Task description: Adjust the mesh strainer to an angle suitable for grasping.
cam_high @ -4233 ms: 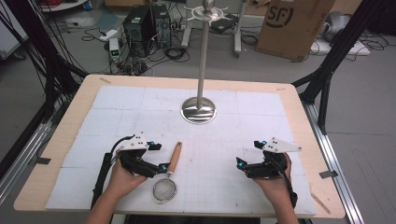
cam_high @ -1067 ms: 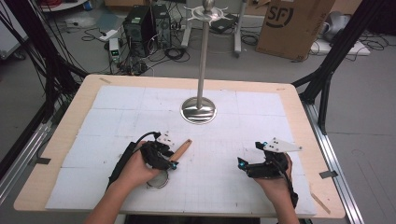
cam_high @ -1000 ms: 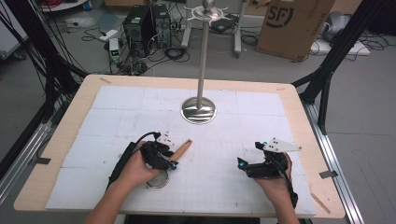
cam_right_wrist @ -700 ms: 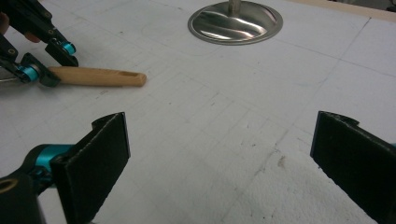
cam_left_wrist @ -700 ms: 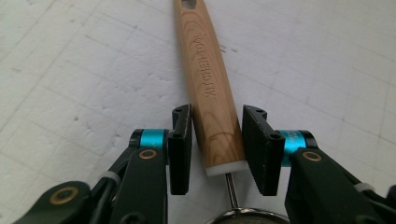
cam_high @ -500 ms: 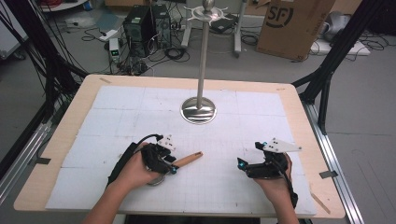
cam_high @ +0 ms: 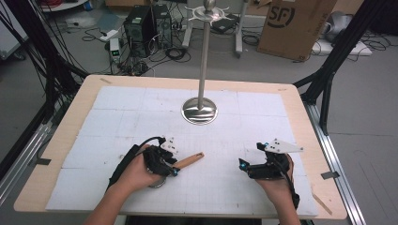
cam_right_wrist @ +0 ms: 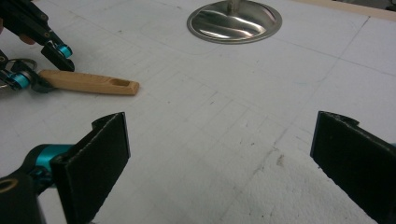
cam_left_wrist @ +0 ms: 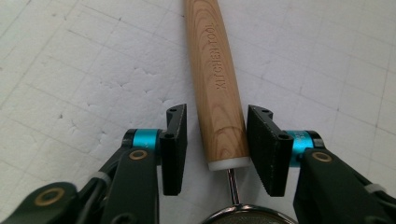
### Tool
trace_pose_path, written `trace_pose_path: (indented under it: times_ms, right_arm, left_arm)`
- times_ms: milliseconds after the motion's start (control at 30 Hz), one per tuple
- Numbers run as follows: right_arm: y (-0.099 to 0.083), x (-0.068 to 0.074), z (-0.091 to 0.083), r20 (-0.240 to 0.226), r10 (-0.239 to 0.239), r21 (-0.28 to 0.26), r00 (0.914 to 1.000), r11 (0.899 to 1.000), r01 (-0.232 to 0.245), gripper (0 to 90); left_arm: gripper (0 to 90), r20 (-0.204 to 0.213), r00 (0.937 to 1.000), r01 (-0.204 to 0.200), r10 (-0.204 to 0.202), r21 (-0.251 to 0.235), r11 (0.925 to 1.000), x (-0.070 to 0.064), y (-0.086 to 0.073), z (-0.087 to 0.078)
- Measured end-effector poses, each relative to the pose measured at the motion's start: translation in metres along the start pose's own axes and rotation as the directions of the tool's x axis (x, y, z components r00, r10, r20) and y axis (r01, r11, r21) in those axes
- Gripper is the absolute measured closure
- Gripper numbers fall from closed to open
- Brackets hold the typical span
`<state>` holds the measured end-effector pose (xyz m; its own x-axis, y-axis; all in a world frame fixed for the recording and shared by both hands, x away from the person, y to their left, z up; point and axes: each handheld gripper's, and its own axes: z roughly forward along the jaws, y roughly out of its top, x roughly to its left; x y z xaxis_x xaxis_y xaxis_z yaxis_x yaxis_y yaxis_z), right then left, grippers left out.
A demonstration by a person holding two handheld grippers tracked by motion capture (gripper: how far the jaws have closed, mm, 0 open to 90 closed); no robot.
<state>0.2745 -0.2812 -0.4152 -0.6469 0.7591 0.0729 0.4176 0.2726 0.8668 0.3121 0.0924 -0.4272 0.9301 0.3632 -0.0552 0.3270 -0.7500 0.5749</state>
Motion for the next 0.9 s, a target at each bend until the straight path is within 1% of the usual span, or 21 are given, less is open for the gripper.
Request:
trace_pose_path:
  times_ms: [67,100,200,300,400,433,500,600,667,700,767,800,867,900]
  right_arm:
    - [0.000,0.000,0.000,-0.001,0.002,0.001,1.0000,1.000,-0.002,3.5]
    - [0.000,0.000,0.000,0.001,0.001,0.000,1.0000,1.000,-0.001,3.5]
    - [0.000,0.000,0.000,0.000,0.000,0.003,1.0000,1.000,0.000,3.5]
    - [0.000,0.001,0.001,0.000,-0.001,0.004,1.0000,1.000,0.001,3.5]
    - [0.000,0.001,0.001,0.000,-0.003,0.008,1.0000,1.000,0.003,3.5]
    - [0.000,0.001,0.001,0.000,-0.003,0.009,1.0000,1.000,0.003,3.5]
    - [0.000,0.001,0.002,0.000,-0.002,0.010,1.0000,1.000,0.002,3.5]
    - [0.000,0.001,0.003,-0.001,-0.006,0.013,1.0000,1.000,0.006,3.5]
    - [0.000,0.001,0.004,0.002,-0.006,0.014,1.0000,1.000,0.006,3.5]
    - [0.000,0.002,0.004,-0.002,-0.002,0.017,1.0000,1.000,0.002,3.5]
    - [0.000,0.002,0.004,-0.003,-0.006,0.016,1.0000,1.000,0.006,3.5]
    - [0.000,0.001,0.003,0.000,-0.011,0.012,0.9999,1.000,0.011,3.5]
    - [0.000,0.000,0.002,0.000,-0.004,0.009,1.0000,1.000,0.004,3.5]
    - [0.000,0.000,0.001,0.001,-0.003,0.010,1.0000,1.000,0.003,3.5]
  left_arm:
    - [60.8,0.006,1.0000,0.001,-0.001,-0.001,1.0000,0.000,0.000,0.000]
    - [62.6,0.011,0.9999,0.000,0.000,0.000,1.0000,-0.001,0.000,0.000]
    - [62.4,0.003,0.9998,-0.020,0.020,0.014,0.9997,-0.003,0.002,0.001]
    - [61.5,-0.006,0.9992,-0.039,0.040,0.053,0.9978,-0.005,0.007,0.002]
    - [61.2,0.005,0.9994,-0.035,0.035,0.098,0.9946,-0.003,0.013,0.004]
    - [61.2,0.014,0.9994,-0.033,0.031,0.122,0.9919,-0.002,0.017,0.005]
    - [61.3,0.013,0.9995,-0.030,0.028,0.126,0.9915,-0.002,0.018,0.005]
    - [61.6,-0.013,0.9993,-0.032,0.034,0.145,0.9889,-0.006,0.021,0.007]
    - [63.0,-0.025,0.9985,-0.045,0.049,0.145,0.9885,-0.008,0.021,0.006]
    - [64.6,-0.027,0.9983,-0.048,0.052,0.133,0.9899,-0.008,0.020,0.006]
    - [68.4,-0.018,0.9974,-0.067,0.069,0.117,0.9908,-0.009,0.018,0.006]
    - [68.6,-0.023,0.9971,-0.069,0.072,0.115,0.9909,-0.009,0.018,0.006]
    - [68.7,-0.029,0.9965,-0.074,0.078,0.117,0.9904,-0.011,0.018,0.006]
    - [68.7,-0.030,0.9958,-0.083,0.087,0.117,0.9897,-0.011,0.018,0.005]
